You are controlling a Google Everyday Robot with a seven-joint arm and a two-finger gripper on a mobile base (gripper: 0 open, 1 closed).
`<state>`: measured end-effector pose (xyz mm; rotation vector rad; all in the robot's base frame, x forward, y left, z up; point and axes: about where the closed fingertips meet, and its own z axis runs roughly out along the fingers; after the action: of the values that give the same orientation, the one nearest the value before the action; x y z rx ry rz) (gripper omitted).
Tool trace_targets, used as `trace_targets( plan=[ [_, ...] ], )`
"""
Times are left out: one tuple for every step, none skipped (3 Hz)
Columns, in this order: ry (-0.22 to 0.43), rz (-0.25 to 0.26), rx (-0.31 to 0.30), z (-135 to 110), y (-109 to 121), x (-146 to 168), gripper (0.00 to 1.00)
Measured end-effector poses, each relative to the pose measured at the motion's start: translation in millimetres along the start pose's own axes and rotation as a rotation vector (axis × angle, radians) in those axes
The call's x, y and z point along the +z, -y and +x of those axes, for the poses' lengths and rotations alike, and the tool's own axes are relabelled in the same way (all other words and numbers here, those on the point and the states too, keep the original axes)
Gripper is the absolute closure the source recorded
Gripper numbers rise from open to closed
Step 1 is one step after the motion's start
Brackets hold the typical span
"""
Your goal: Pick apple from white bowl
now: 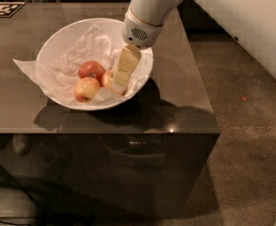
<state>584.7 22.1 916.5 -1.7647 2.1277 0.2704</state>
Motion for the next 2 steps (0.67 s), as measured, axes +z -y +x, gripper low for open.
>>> trace_targets(
  plan=[
    [0.02, 0.006, -0.026, -15, -19, -14, 0.0],
    [0.017, -0.051, -0.065, -42, -38, -8, 0.0]
  ],
)
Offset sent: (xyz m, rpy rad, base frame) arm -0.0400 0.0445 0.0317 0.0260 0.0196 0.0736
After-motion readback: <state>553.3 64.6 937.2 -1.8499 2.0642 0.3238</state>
